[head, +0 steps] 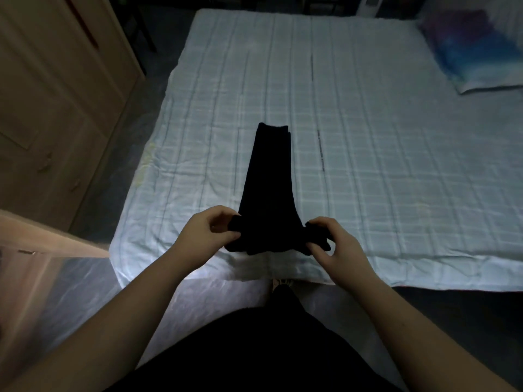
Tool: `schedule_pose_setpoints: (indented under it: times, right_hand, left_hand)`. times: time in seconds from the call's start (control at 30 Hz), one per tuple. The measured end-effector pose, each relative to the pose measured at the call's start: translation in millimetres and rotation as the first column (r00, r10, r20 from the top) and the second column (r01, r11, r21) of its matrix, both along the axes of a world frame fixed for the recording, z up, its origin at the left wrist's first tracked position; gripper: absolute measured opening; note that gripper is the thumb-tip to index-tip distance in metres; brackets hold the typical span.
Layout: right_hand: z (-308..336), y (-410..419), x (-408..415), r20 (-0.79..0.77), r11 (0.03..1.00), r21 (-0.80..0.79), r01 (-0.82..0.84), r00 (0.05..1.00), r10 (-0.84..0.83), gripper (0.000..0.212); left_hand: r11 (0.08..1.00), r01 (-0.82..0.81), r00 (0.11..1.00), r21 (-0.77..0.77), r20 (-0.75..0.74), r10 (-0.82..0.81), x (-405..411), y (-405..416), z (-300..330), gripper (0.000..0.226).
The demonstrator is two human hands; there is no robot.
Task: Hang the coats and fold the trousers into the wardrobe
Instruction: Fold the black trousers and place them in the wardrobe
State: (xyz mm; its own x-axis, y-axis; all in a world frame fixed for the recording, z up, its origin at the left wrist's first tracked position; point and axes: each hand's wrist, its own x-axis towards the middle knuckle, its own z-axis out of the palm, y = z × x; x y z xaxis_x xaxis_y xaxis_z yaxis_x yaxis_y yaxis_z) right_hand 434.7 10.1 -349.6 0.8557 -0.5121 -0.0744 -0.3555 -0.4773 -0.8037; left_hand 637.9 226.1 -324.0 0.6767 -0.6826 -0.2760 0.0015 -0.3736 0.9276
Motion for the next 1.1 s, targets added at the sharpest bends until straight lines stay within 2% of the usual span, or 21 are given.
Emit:
schedule_pose_setpoints:
  times: [0.23,0.37,0.47,0.63,0.87,1.1]
  right_hand:
    - [20,-108,99,0.037,0.999,0.035,-0.004,0.999,0.003,0.039]
    - [18,-168,159,0.029,0.995,0.099,0.005,1.0,-0.008,0.038]
    - [9,-208,207,-0.006,0.993,0.117,0.008,1.0,-0.007,0.037]
    - [-28,-256,276,-0.066,0.986,0.168,0.022,0.998,-0.011,0.027]
    - [-101,-299,359,-0.13,0.975,0.177,0.136,0.985,-0.114,0.03]
    - [-228,-362,447,-0.178,0.953,0.121,0.279,0.95,-0.255,0.031]
  left_hand:
    - [0.993,-0.098,0.993,-0.067,0.06,0.102,88,-104,20,0.029]
    - [0.976,-0.202,0.978,-0.08,0.029,0.205,139,-164,13,0.033]
    - [0.954,-0.293,0.956,-0.069,0.002,0.293,176,-205,1,0.033]
    - [0.948,-0.318,0.948,-0.022,0.014,0.319,239,-258,-31,0.026]
    - [0.949,-0.314,0.949,0.02,-0.021,0.315,315,-321,-109,0.027]
    - [0.947,-0.321,0.946,0.033,-0.047,0.322,398,-407,-246,0.021]
